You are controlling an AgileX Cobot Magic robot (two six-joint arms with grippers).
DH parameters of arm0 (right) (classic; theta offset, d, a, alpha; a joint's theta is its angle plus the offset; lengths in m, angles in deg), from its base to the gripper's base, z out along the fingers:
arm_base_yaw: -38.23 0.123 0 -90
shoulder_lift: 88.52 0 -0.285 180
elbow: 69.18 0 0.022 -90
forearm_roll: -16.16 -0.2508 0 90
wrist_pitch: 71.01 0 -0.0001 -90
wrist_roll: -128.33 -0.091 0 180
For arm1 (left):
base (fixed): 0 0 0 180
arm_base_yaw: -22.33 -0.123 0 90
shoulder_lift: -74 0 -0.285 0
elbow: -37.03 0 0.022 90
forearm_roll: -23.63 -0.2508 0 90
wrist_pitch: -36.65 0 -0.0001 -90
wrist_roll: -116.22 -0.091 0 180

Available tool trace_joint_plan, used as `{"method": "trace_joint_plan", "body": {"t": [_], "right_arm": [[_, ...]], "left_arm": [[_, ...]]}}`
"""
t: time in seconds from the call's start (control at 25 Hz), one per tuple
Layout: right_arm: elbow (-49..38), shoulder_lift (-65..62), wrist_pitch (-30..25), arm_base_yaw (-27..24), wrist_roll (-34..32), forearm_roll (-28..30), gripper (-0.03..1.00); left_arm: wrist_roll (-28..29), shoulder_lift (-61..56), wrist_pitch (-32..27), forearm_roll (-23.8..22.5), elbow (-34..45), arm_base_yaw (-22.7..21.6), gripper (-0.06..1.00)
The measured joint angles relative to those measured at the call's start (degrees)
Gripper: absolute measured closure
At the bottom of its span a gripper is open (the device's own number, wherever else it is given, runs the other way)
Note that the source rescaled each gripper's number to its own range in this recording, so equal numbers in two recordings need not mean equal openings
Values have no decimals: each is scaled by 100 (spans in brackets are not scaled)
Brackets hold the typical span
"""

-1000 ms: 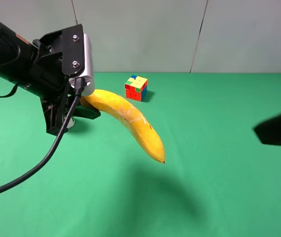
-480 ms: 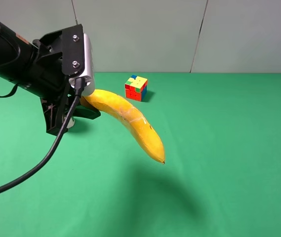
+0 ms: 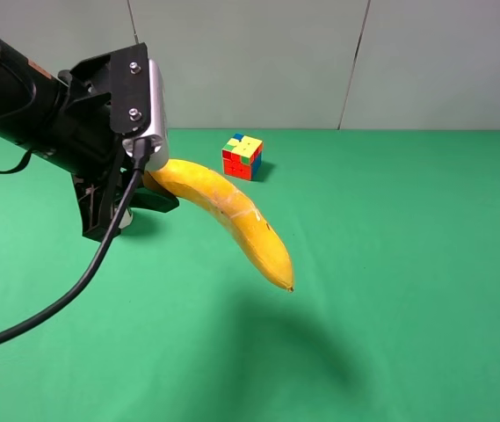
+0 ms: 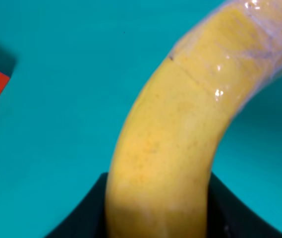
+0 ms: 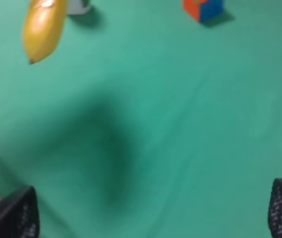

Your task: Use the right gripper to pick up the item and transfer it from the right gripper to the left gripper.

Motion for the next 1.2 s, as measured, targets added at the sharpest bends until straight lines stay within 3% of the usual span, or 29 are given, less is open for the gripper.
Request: {"method": "trace_joint_plan", "body": {"t": [0.2, 0.8, 0.92, 1.2], "right_arm": [[-251, -166, 404, 0, 301, -153, -3], [-289, -161, 441, -17, 378, -189, -3], [-292, -233, 449, -388, 378, -210, -3], [-292, -321, 443, -2037, 378, -297, -3]], "left_arm": [[0, 0, 0, 0, 0, 0, 94], [0, 0, 0, 0, 0, 0, 94], [0, 0, 0, 0, 0, 0, 94], [22, 0, 0, -15, 0, 0, 94]]}}
